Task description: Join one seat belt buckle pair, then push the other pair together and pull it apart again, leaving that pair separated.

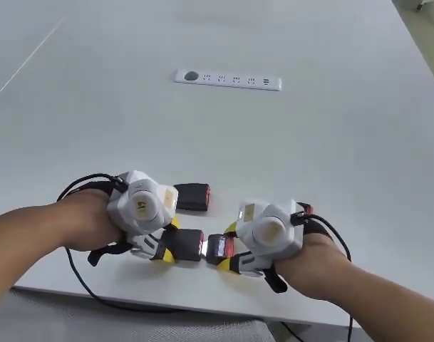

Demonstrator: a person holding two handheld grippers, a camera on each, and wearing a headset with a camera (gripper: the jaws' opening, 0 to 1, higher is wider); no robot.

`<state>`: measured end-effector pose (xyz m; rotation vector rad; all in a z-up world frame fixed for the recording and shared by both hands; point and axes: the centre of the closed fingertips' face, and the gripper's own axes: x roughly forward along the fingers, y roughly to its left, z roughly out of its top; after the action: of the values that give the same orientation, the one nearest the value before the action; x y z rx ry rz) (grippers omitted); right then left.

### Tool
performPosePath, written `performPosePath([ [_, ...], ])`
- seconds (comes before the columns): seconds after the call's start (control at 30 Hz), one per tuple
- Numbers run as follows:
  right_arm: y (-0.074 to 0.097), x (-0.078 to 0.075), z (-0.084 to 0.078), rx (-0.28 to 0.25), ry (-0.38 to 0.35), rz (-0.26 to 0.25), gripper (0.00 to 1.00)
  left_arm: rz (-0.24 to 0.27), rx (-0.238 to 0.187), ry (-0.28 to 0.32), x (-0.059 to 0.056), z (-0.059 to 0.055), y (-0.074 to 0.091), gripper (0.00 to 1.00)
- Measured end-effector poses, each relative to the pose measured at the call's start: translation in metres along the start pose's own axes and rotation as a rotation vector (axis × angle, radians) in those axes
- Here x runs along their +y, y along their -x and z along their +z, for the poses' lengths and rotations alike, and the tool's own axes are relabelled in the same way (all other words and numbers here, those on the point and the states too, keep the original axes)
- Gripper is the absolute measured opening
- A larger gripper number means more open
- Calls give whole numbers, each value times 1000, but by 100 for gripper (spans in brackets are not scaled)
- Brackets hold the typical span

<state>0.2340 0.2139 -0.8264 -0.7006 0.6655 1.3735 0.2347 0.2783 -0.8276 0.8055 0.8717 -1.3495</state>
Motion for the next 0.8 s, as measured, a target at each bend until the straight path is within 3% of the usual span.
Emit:
performPosePath([
  [0.33, 0, -1, -1, 26, 16, 21, 34, 4, 38, 2, 0, 1, -1, 34],
  [0.8, 0, -2, 4, 13, 11, 18, 35, 10, 32, 9, 1, 0, 0, 35],
])
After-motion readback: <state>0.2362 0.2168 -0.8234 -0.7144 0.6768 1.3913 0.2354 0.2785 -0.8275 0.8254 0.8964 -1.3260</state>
